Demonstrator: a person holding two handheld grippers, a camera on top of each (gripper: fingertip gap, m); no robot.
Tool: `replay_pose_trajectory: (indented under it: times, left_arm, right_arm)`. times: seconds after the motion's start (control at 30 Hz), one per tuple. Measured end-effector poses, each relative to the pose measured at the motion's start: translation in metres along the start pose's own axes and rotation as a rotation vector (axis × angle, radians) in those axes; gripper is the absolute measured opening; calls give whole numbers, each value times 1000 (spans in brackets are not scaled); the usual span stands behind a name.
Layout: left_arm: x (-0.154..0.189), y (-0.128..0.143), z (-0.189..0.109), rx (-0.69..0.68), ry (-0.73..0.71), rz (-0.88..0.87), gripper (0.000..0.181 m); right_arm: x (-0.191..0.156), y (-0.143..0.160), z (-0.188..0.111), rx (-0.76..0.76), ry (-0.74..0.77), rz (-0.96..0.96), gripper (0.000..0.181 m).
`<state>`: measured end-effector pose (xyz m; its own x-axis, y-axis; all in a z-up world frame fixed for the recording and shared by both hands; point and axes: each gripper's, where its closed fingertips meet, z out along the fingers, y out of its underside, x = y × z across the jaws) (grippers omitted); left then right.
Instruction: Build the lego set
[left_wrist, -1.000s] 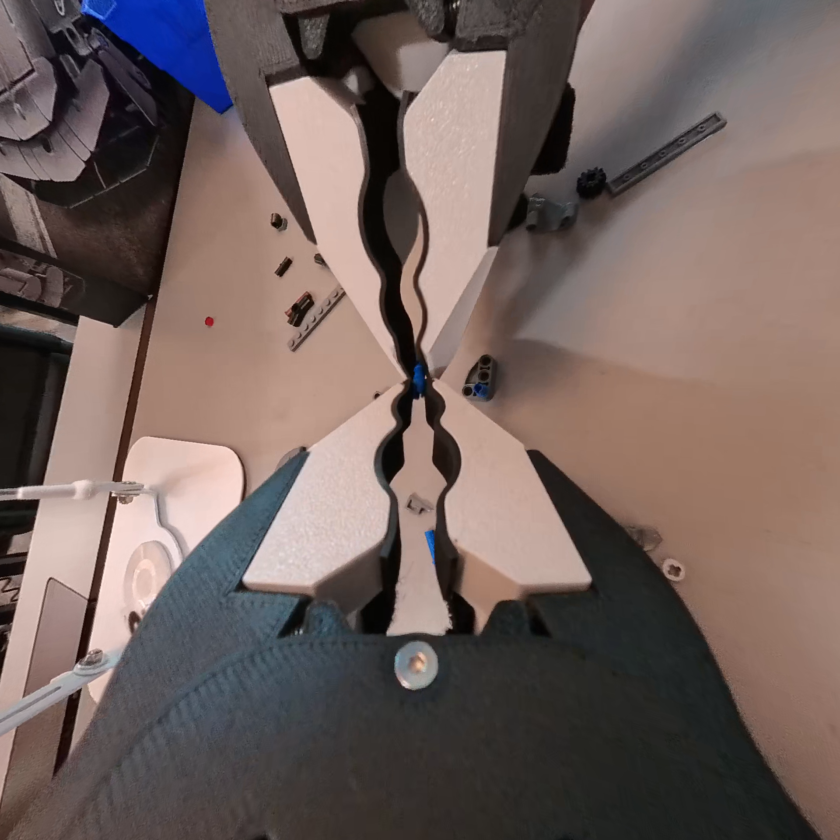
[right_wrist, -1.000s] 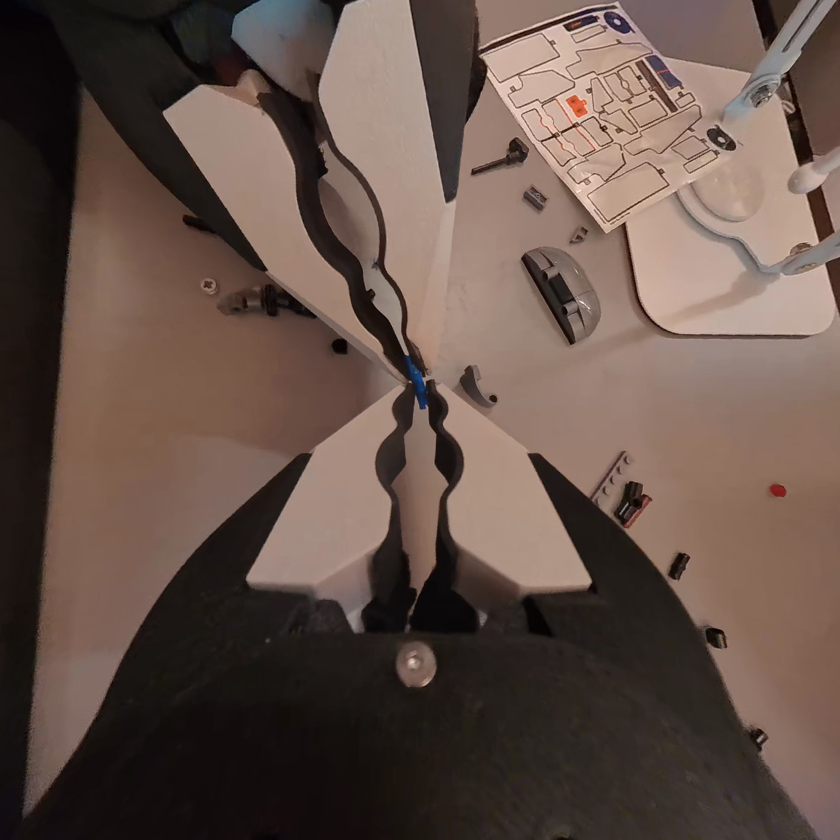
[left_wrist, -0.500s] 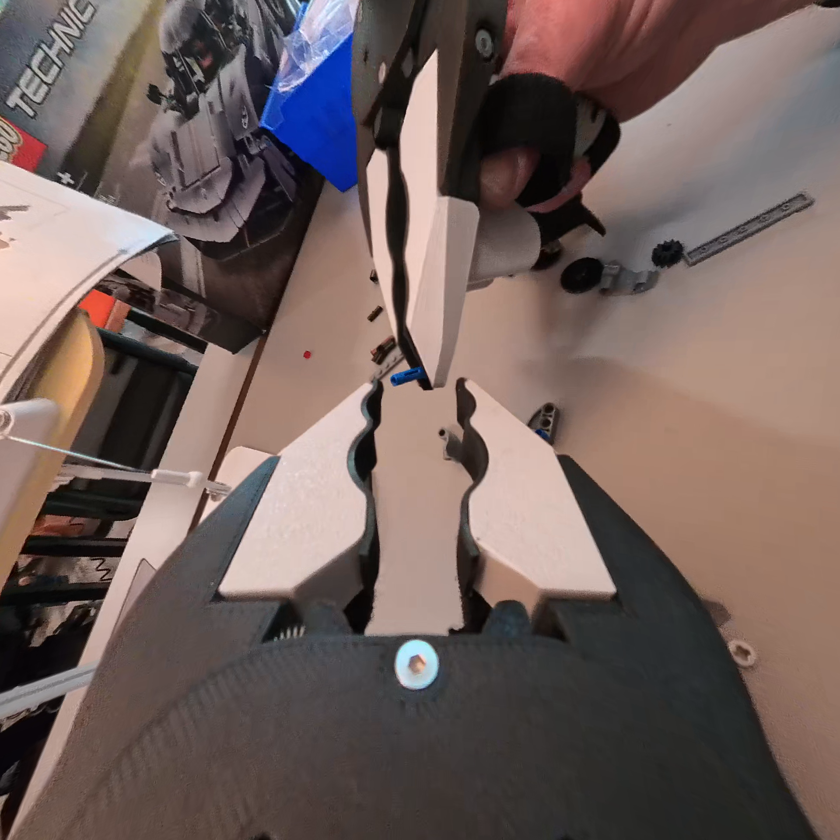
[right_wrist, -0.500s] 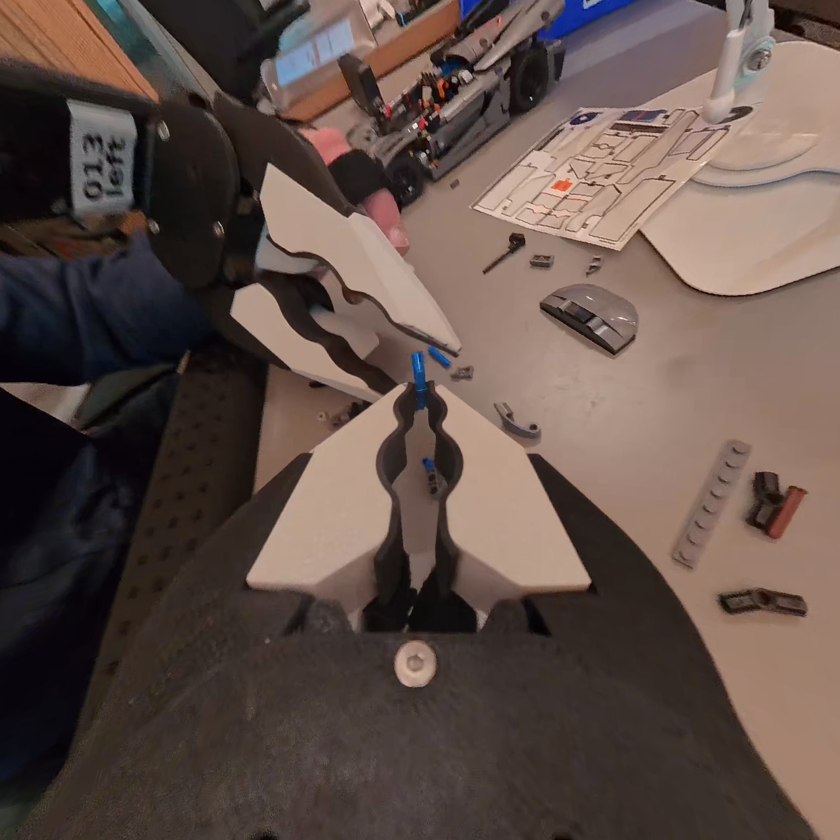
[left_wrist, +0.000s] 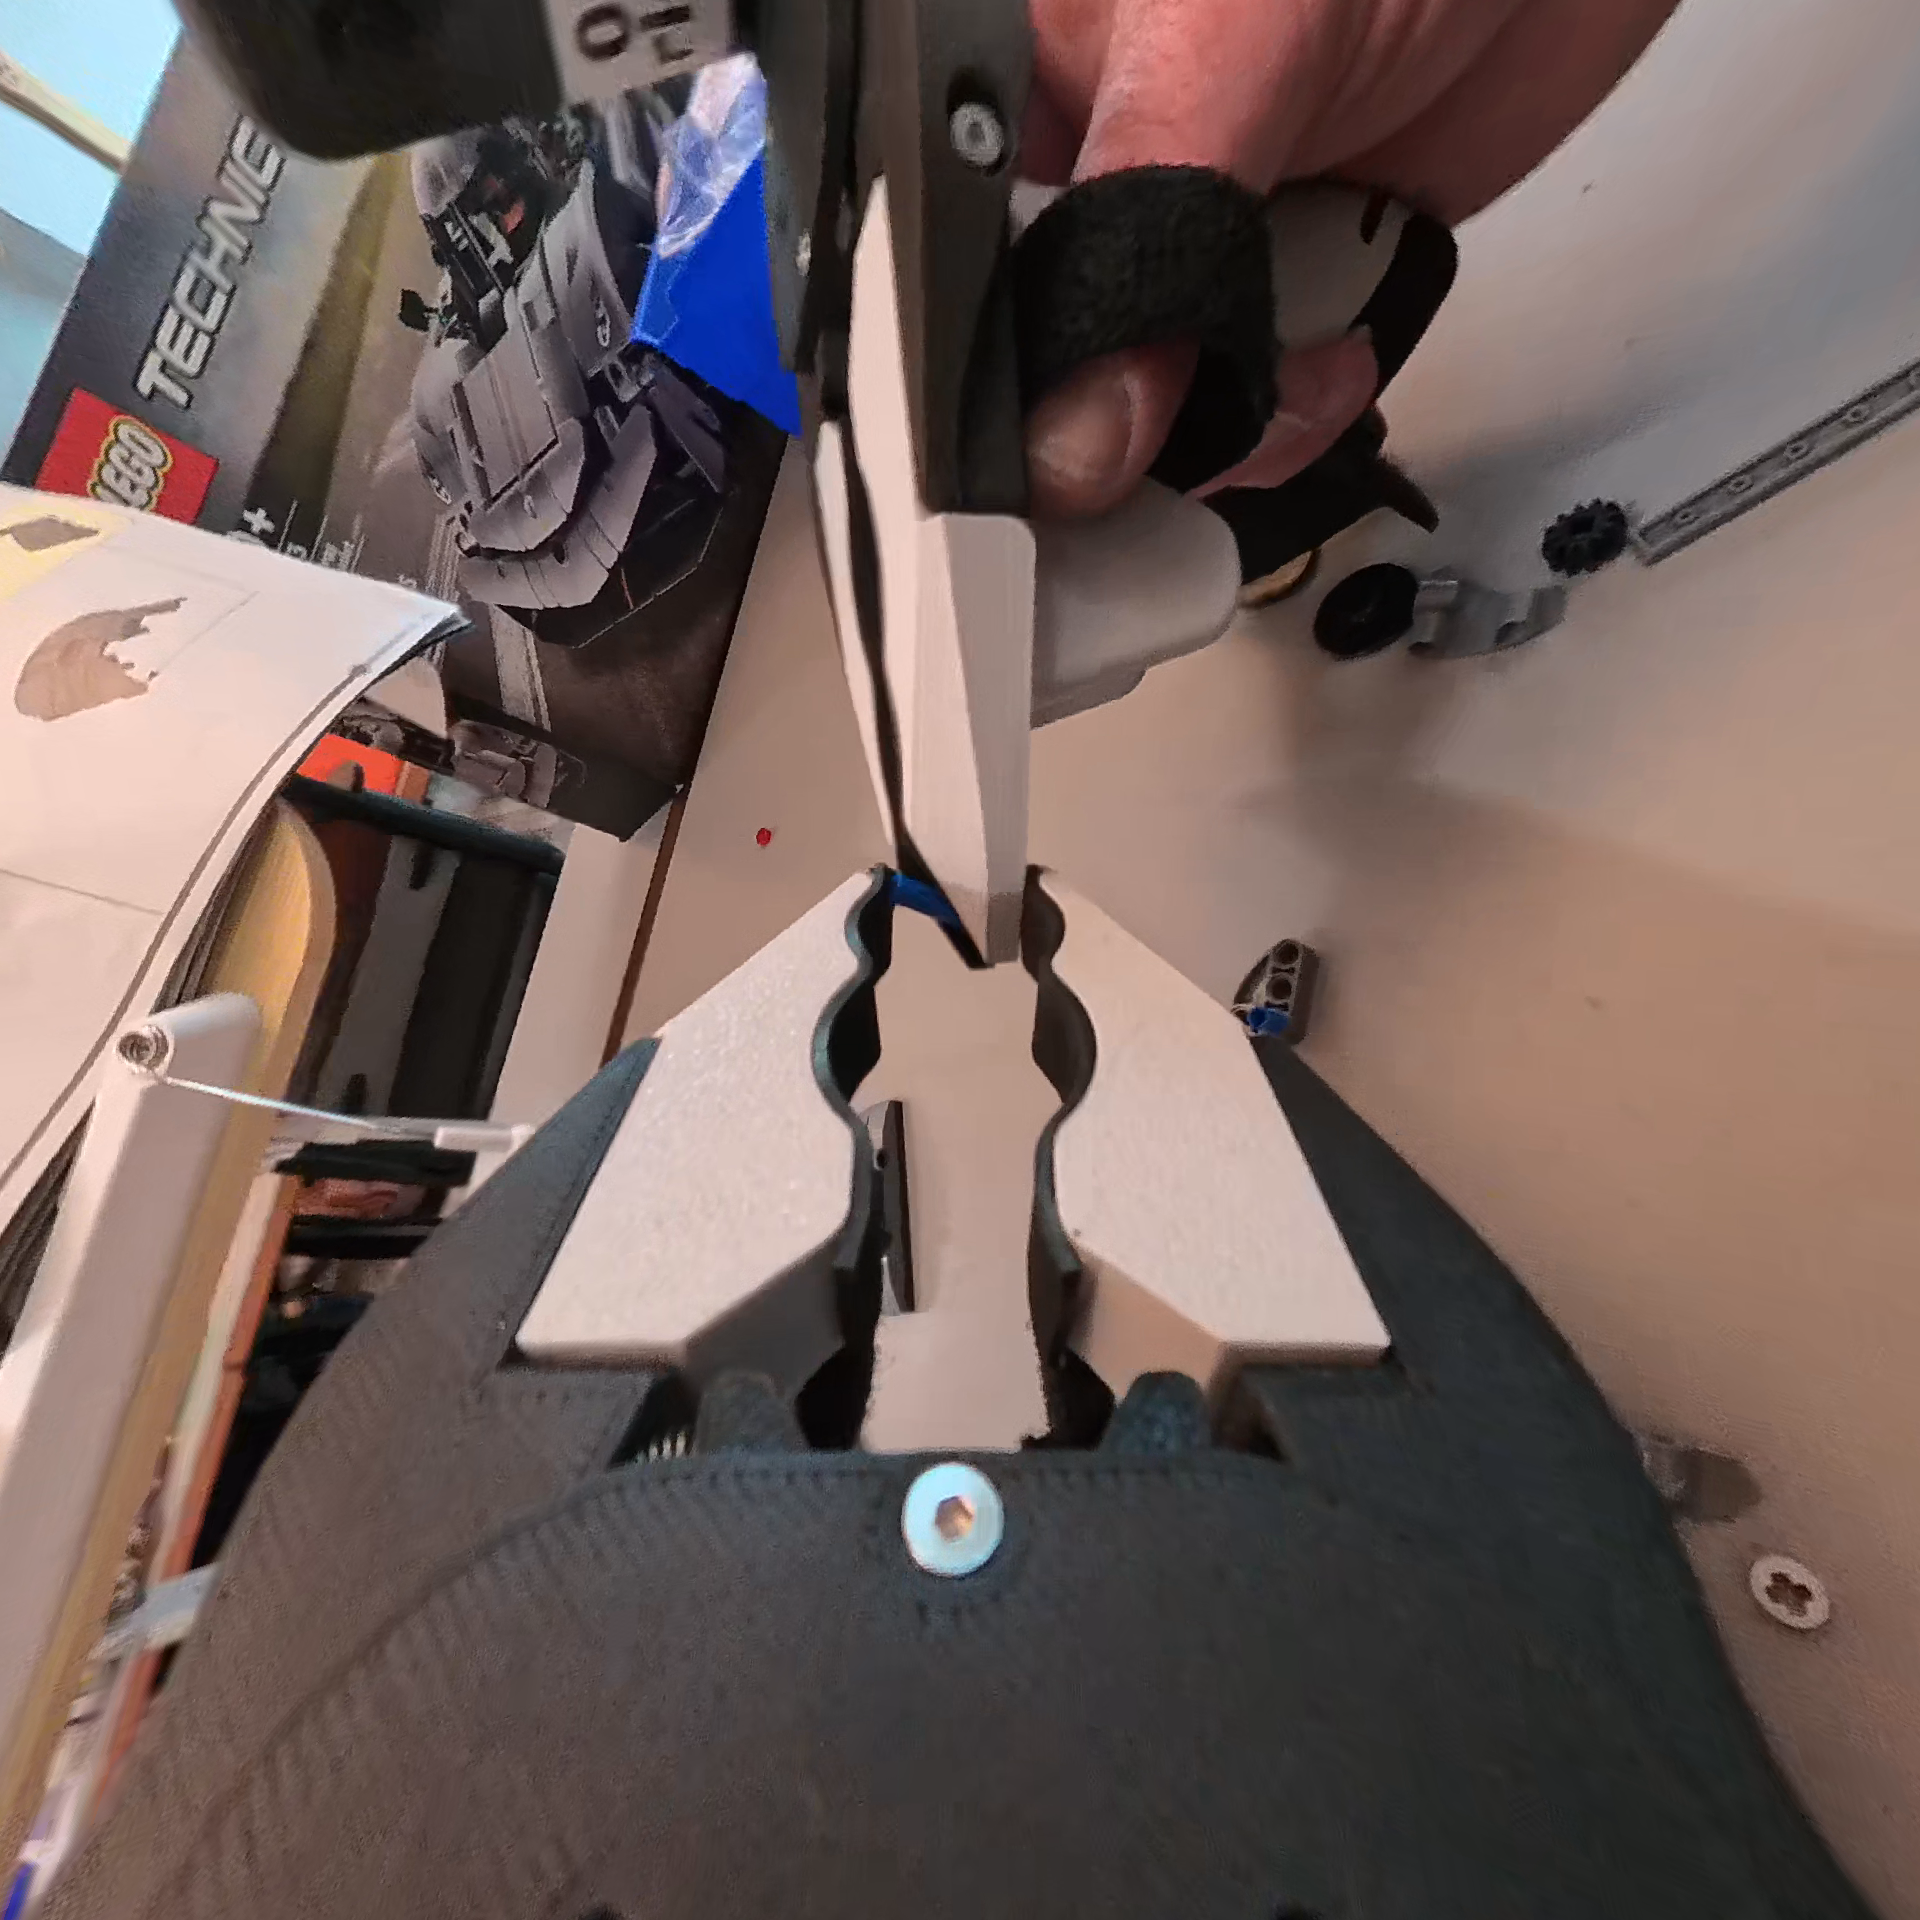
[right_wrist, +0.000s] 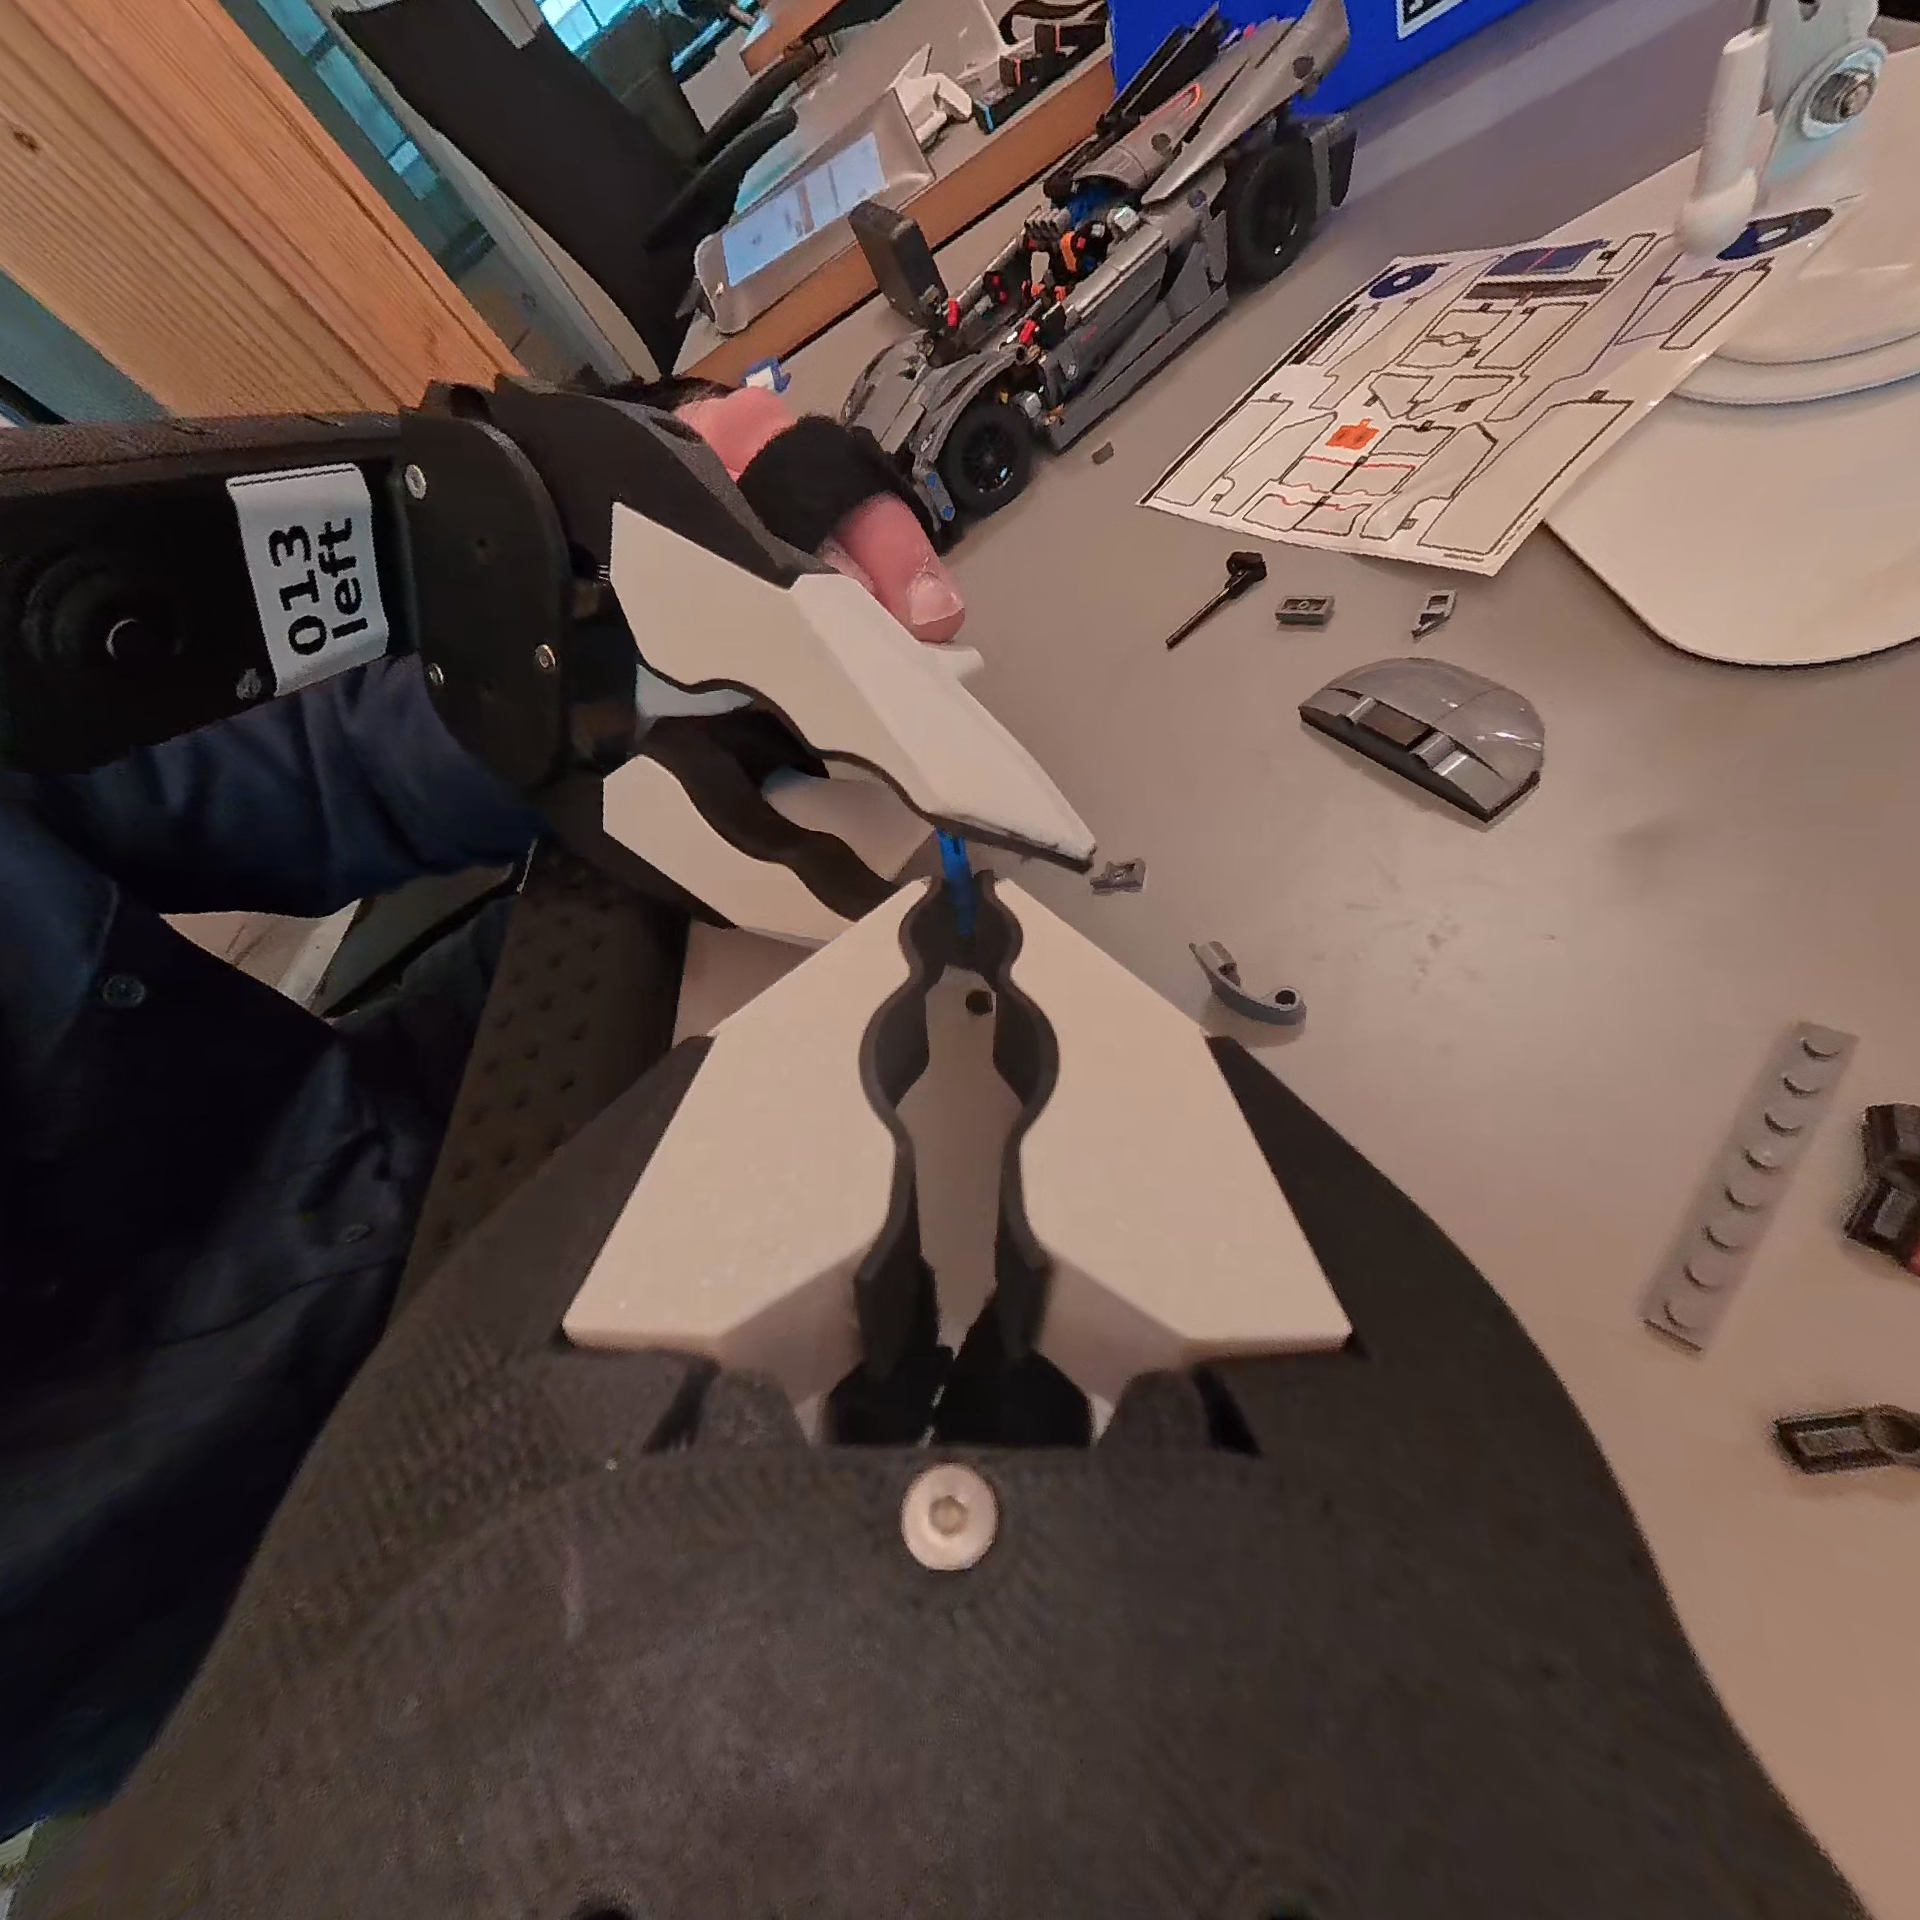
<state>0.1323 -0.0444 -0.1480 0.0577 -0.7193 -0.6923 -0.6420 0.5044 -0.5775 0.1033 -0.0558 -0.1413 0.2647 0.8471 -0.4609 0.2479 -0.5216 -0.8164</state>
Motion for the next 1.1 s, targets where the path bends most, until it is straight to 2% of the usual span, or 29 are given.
replay_pose_trajectory:
  times: [0.1, 0.37, 0.77, 1.1]
  left_arm:
    - [3, 1, 2, -24, -16, 64, 21]
    - [1, -3, -3, 5, -21, 85, 20]
    - [3, -3, -5, 7, -6, 83, 18]
    - [1, -2, -5, 0, -15, 71, 9]
  right_arm:
    - [0, 5, 3, -32, 8, -14, 3]
    - [-6, 1, 0, -1, -48, 20, 4]
    - [-8, 2, -1, -3, -89, 53, 4]
    - [-6, -1, -6, 28, -92, 67, 0]
